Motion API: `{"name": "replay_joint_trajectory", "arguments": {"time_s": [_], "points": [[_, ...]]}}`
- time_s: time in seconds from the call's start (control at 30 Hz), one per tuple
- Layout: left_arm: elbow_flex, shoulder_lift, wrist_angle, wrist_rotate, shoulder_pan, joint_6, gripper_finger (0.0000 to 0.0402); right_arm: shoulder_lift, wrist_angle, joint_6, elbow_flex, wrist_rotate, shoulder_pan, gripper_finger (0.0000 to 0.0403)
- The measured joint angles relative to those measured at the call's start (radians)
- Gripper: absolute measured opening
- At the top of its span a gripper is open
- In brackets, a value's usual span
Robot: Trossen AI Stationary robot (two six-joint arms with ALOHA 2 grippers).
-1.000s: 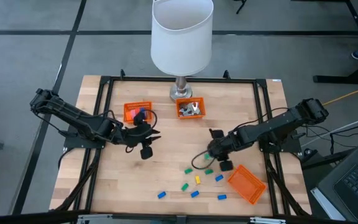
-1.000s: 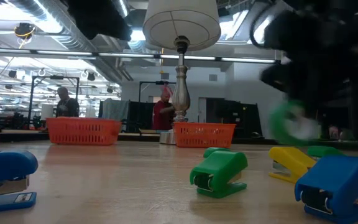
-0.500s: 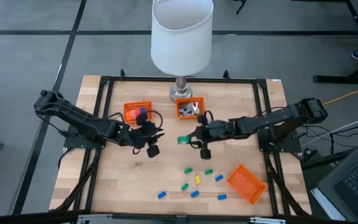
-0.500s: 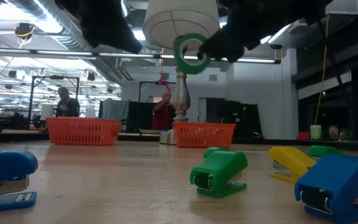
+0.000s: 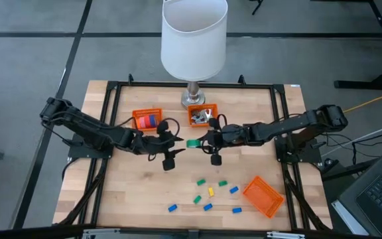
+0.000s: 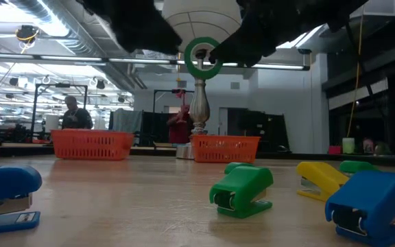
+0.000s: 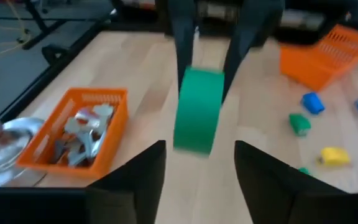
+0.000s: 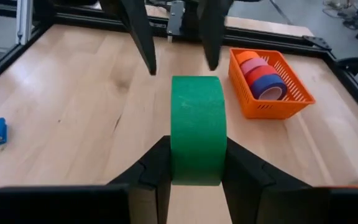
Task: Pick and place Stapler, Stapler remover, tape
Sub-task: Put the green tape into the top left orange bin
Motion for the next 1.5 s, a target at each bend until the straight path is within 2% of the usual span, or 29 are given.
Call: {"name": "replay_joint_trajectory", "arguments": {"time_s": [0.2,0.4,0.53,0.7,0.8,0.93,1.07,1.17,1.3,1.5], "points": [[0.001,0.056,0.096,0.122,0.058,0.033,0.0224,0.037,0.074,-0.039,0.0,0.0,0.0,0.0108],[0.0,0.084,0.102,0.135,0.082,0.033,0.0223,0.049,0.086,-0.057,0.0,0.0,0.0,0.0108],[0.0,0.084,0.105,0.132,0.08,0.033,0.019,0.049,0.083,-0.057,0.0,0.0,0.0,0.0108],[0.0,0.083,0.101,0.135,0.08,0.019,0.011,0.049,0.075,-0.053,0.0,0.001,0.0,0.0108],[0.0,0.069,0.088,0.139,0.079,0.009,0.0104,0.049,0.082,-0.037,0.0,-0.001,0.0,0.0111],[0.0,0.009,0.006,0.1,0.094,-0.111,0.0104,0.047,0.068,0.01,0.001,0.038,-0.001,0.017],[0.0,-0.087,-0.194,-0.063,0.131,-0.272,0.0104,0.048,0.047,0.1,0.0,0.16,0.001,0.0243],[0.0,-0.16,-0.368,-0.14,0.159,-0.423,0.0104,0.048,0.021,0.156,0.0,0.212,0.0,0.0282],[0.0,-0.208,-0.493,-0.205,0.2,-0.564,0.0104,0.048,0.009,0.206,0.0,0.22,0.0,0.0308],[0.0,-0.158,-0.543,-0.212,0.246,-0.652,0.0104,0.048,0.009,0.264,0.0,0.22,0.0,0.0312]]}}
